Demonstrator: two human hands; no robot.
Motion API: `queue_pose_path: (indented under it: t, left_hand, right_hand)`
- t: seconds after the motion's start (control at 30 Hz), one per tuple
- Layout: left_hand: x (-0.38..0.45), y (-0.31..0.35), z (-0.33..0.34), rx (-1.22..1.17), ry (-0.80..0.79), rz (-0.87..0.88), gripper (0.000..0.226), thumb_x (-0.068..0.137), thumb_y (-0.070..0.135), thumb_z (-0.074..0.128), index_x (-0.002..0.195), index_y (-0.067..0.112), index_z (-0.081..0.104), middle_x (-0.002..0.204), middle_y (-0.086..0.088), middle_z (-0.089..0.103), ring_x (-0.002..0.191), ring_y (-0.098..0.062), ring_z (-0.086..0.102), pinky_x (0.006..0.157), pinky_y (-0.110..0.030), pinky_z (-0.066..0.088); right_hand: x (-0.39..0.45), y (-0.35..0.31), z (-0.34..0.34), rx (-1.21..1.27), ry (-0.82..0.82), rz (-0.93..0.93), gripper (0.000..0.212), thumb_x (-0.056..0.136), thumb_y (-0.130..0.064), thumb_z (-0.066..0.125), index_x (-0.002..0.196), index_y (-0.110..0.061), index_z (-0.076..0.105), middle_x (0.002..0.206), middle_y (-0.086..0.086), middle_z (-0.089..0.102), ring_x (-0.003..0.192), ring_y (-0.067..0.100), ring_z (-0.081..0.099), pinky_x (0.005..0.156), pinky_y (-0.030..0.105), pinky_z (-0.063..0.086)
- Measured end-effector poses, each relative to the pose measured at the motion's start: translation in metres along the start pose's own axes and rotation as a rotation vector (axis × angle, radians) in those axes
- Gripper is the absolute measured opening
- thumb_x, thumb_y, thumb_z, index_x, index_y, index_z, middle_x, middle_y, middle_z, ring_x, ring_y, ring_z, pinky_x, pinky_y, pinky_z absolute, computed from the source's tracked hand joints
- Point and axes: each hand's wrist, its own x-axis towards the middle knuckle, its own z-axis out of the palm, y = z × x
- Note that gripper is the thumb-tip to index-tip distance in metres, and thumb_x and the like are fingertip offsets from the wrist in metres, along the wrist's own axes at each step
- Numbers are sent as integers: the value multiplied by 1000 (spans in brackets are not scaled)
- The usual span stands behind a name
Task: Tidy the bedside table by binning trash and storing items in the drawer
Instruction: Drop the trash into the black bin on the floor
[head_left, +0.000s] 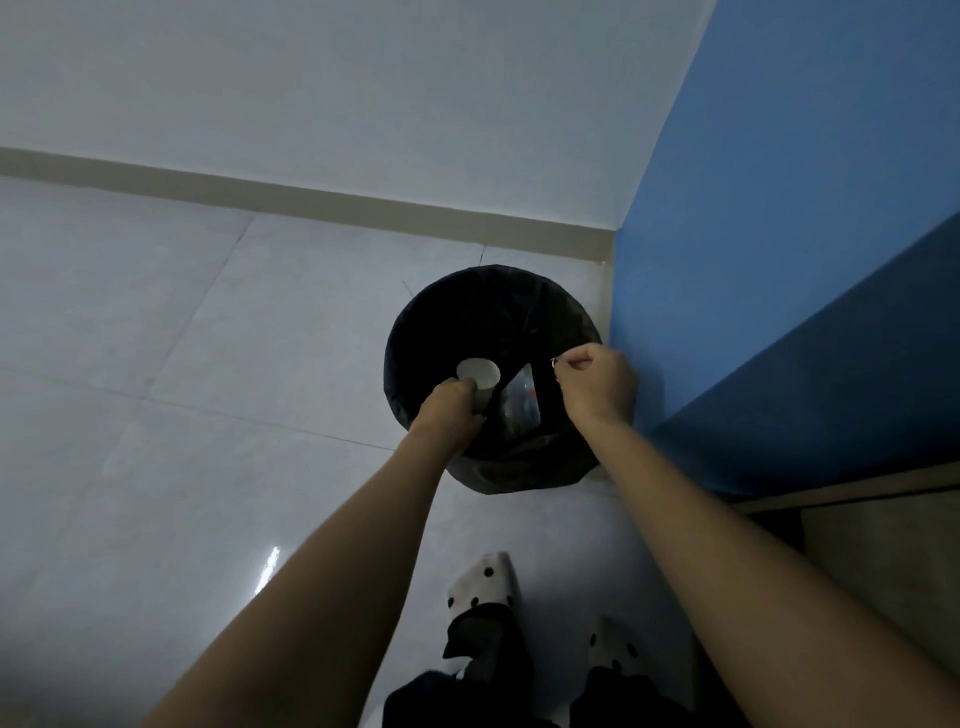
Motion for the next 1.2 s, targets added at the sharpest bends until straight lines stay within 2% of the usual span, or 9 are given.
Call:
queue_pose_path:
  t: [0.17,0.27,0.4,0.53,0.7,0.8,0.87,1.03,1.2]
  left_hand:
    - [-27,25,-23,39,46,65,33,89,17,54,120,5,57,123,-18,54,108,-35,57,92,-40,49]
    - [-53,52,-40,26,102,131,33,90,17,52,121,12,60,121,-11,58,106,-30,58,89,-38,49]
    - [-92,107,-47,19,158,300,24,89,19,50,107,14,65,107,-9,67,96,-29,63,82,-42,53]
    - [-135,188,-36,15,148,449,23,90,19,51,106,12,66,105,-12,70,96,-31,65,82,-39,54]
    - [-187,279,5,-68,83,620,25,91,21,55,112,10,63,116,-17,63,105,-35,61,88,-39,50]
    - [-220,316,40,-93,39,650,39,93,24,54,128,7,54,130,-17,52,114,-36,56,94,-42,48]
    - [-240,333,62,-82,22,637,45,94,27,51,135,7,46,140,-15,44,122,-36,50,96,-42,46]
    - [-268,356,101,18,23,640,49,95,27,49,137,5,40,144,-15,36,128,-33,42,98,-43,44]
    - [-271,355,118,101,91,607,50,94,30,50,136,5,39,138,-14,37,124,-33,41,93,-43,46]
  right_hand:
    - [-27,-11,-41,5,-24,-1,14,88,-16,62,90,-11,74,91,4,73,86,22,67,69,26,50]
    - [-55,-10,-78,32,-20,8,12,84,-17,62,84,-14,74,88,5,74,84,24,68,72,33,56]
    - [-105,14,-137,-1,-2,17,11,82,-18,63,84,-14,73,86,4,75,82,23,69,70,31,54]
    - [-148,56,-213,73,137,74,9,82,-20,66,85,-15,74,88,4,76,84,22,70,74,32,56]
    - [-188,110,-321,211,365,184,16,74,-21,67,59,-26,63,78,4,76,77,25,71,74,43,59]
    - [-213,144,-380,160,517,214,5,78,-16,68,73,-16,70,82,10,75,82,27,70,75,35,56]
    - [-228,169,-411,51,604,231,12,82,-20,67,85,-11,75,91,8,75,89,24,68,76,30,51]
    - [-251,231,-451,-91,710,301,20,85,-30,66,83,-11,72,82,7,71,83,28,67,66,27,42]
    - [-255,270,-458,-292,735,411,39,77,-35,71,111,-16,65,117,17,59,110,37,54,93,41,44]
